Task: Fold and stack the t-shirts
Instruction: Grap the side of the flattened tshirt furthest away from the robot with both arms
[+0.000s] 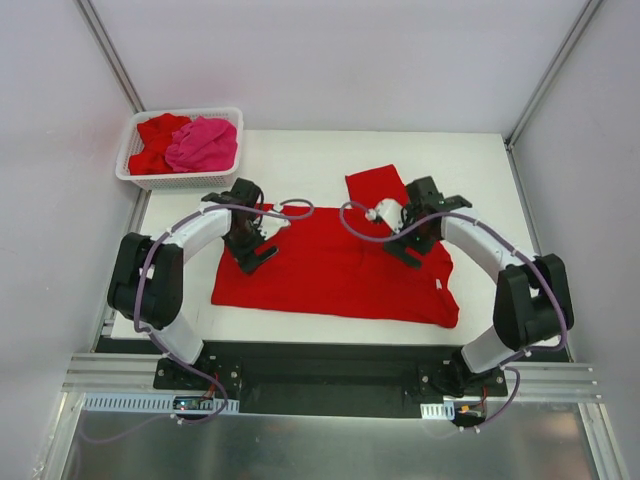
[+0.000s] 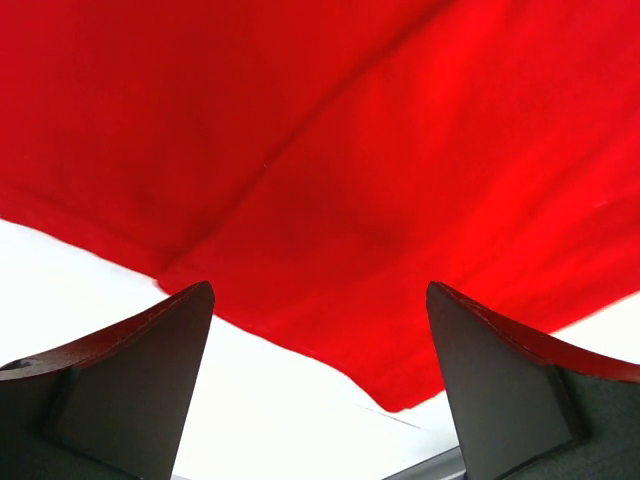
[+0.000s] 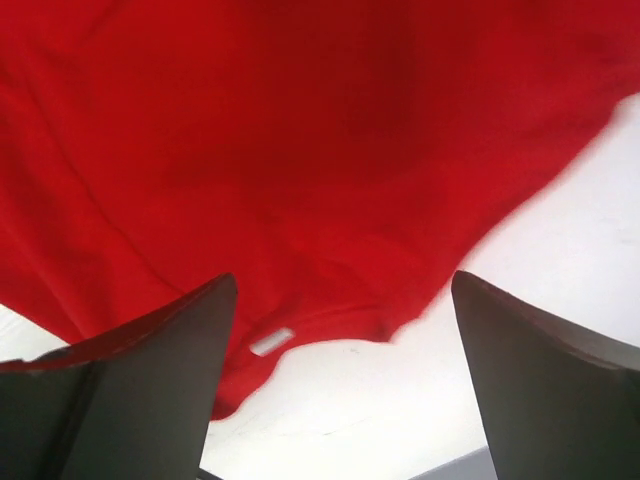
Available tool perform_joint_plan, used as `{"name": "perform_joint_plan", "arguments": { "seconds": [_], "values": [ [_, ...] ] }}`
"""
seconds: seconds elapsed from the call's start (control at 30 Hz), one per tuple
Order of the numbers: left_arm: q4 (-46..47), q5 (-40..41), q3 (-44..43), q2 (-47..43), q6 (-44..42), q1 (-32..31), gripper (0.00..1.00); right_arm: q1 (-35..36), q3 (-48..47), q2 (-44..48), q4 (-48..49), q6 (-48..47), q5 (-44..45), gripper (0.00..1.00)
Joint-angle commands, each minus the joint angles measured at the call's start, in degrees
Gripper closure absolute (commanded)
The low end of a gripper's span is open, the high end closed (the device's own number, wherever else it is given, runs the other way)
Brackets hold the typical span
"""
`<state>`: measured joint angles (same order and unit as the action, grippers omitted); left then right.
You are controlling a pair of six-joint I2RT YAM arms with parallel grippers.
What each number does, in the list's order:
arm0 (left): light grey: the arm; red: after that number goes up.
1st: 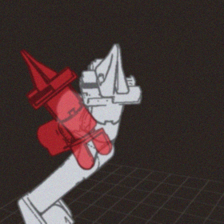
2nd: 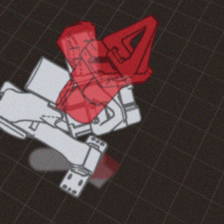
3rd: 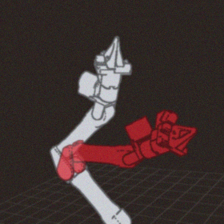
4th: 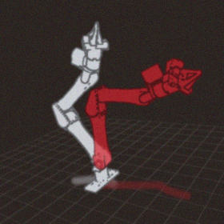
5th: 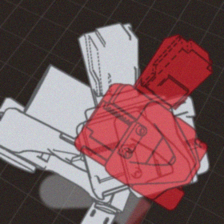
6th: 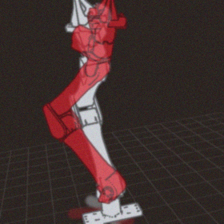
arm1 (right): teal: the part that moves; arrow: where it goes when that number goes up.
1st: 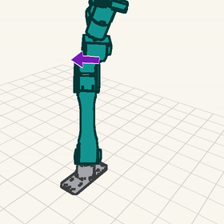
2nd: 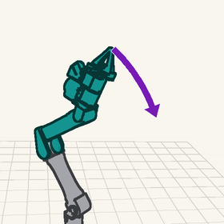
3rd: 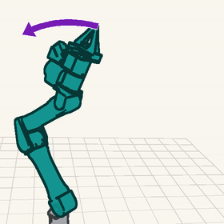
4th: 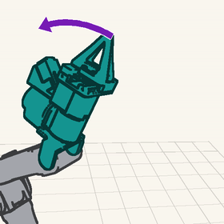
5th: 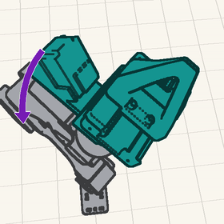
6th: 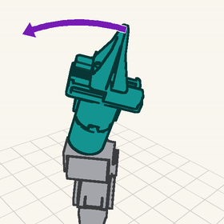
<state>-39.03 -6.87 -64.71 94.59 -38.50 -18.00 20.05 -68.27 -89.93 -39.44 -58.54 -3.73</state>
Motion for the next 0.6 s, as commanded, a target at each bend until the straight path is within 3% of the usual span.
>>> {"name": "perform_joint_plan", "arguments": {
  "seconds": [0.0,0.23,0.57],
  "values": [
    [5.34,3.88,6.33,-0.37,-4.55,0.51,0.12,3.85,9.11,1.25,7.51,-2.19,3.28,0.08],
    [10.55,8.28,6.44,2.71,-8.35,3.06,0.12,5.61,11.41,-2.27,17.02,-2.45,7.42,0.07],
    [10.73,7.05,8.36,4.82,-7.47,3.15,0.12,7.98,11.84,-2.88,12.73,-1.13,0.22,0.07]
  ]
}}
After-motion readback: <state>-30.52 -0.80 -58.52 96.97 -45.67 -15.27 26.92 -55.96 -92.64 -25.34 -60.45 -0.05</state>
